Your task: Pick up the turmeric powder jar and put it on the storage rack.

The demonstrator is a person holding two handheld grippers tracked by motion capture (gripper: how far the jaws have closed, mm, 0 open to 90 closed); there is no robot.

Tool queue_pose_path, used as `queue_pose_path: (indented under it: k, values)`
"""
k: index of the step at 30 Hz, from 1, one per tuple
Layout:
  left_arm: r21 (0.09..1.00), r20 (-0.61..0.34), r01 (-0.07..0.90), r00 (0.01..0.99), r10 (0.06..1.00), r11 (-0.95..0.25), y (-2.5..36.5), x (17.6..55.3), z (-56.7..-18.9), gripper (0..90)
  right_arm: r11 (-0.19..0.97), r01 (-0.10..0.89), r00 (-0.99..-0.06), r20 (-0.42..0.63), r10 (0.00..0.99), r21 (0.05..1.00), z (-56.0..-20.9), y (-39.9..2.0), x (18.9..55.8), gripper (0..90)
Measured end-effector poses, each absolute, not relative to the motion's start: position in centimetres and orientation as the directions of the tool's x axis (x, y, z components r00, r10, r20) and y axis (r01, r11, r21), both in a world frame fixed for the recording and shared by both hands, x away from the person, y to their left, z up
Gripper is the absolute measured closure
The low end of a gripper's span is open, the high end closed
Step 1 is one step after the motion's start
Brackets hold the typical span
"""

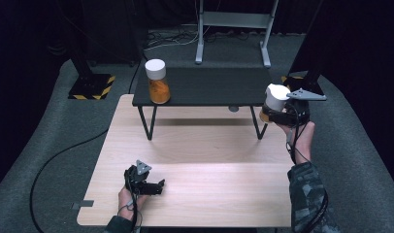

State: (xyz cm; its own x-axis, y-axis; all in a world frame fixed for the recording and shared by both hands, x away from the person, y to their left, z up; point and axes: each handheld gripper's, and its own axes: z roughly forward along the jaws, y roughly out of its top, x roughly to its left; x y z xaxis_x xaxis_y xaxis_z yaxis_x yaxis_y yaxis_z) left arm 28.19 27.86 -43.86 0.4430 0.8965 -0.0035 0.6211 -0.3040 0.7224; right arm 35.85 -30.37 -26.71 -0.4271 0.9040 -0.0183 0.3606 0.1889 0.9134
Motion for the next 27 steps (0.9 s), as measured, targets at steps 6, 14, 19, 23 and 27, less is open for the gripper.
queue_pose_path:
  k: [6,14,19,23,27]
  values:
    - [0.723,-0.004,0.621,0.443,0.897,-0.304,27.9,28.2,-43.9,0.1,0.194,0.357,-0.427,-0.025,0.904,0.914,-26.1,-30.3,36.0,29.4]
    - [0.723,-0.003,0.621,0.443,0.897,-0.304,27.9,28.2,-43.9,0.1,0.197,0.355,-0.421,-0.032,0.907,0.914,-24.9,-30.5,36.4,29.4]
    - [0.723,-0.004,0.621,0.443,0.896,-0.304,27.9,28.2,-43.9,0.1,0.200,0.347,-0.420,-0.039,0.907,0.916,-24.2,-30.6,36.5,29.3]
    - [0.723,-0.003,0.621,0.443,0.897,-0.304,27.9,28.2,-43.9,0.1,0.205,0.341,-0.421,-0.045,0.906,0.917,-23.5,-30.5,36.8,29.4]
    - [0.722,-0.004,0.621,0.443,0.897,-0.304,27.9,28.2,-43.9,0.1,0.202,0.340,-0.422,-0.043,0.905,0.919,-23.2,-30.5,37.0,29.3]
